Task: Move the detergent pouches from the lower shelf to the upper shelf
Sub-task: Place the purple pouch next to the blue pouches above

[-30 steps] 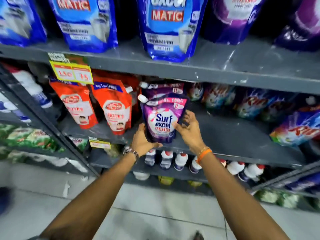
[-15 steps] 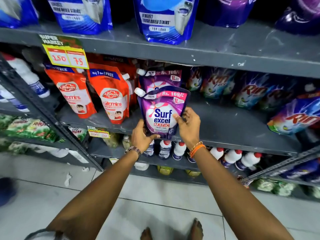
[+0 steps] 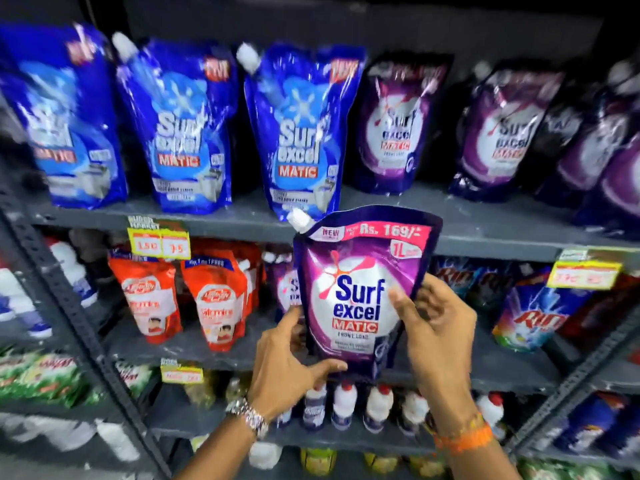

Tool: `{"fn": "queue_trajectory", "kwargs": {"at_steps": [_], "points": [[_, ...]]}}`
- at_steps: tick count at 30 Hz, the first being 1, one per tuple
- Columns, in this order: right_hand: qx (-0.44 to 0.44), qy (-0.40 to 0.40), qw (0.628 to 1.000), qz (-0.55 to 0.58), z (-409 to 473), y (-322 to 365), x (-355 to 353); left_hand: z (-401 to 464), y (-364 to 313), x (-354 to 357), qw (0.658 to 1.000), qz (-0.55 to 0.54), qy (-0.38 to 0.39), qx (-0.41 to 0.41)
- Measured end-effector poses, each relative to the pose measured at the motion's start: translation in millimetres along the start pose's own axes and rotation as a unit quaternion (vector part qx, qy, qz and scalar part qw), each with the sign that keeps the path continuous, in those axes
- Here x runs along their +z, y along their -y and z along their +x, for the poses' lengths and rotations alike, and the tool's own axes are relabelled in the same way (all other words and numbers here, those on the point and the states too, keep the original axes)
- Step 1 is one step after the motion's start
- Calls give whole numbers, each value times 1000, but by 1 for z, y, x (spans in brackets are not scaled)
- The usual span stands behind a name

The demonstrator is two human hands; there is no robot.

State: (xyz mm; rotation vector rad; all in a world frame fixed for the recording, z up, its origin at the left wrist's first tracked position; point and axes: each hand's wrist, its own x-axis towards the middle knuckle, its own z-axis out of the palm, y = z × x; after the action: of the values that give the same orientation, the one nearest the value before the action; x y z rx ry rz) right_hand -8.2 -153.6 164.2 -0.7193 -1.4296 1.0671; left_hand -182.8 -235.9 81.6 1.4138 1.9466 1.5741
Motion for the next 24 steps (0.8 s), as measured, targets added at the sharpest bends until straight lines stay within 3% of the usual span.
{"fn": "queue_trajectory", "kwargs": {"at_steps": [5, 11, 24], "points": [[-89, -24, 995, 28, 60, 68, -17, 40, -87, -7, 997, -12, -7, 75], [-114, -39, 993, 11, 145, 98, -26, 114, -141, 8, 996, 16, -50, 72], [-75, -49, 994, -58, 221, 68, -17, 185, -147, 49, 995, 69, -69, 11]]}}
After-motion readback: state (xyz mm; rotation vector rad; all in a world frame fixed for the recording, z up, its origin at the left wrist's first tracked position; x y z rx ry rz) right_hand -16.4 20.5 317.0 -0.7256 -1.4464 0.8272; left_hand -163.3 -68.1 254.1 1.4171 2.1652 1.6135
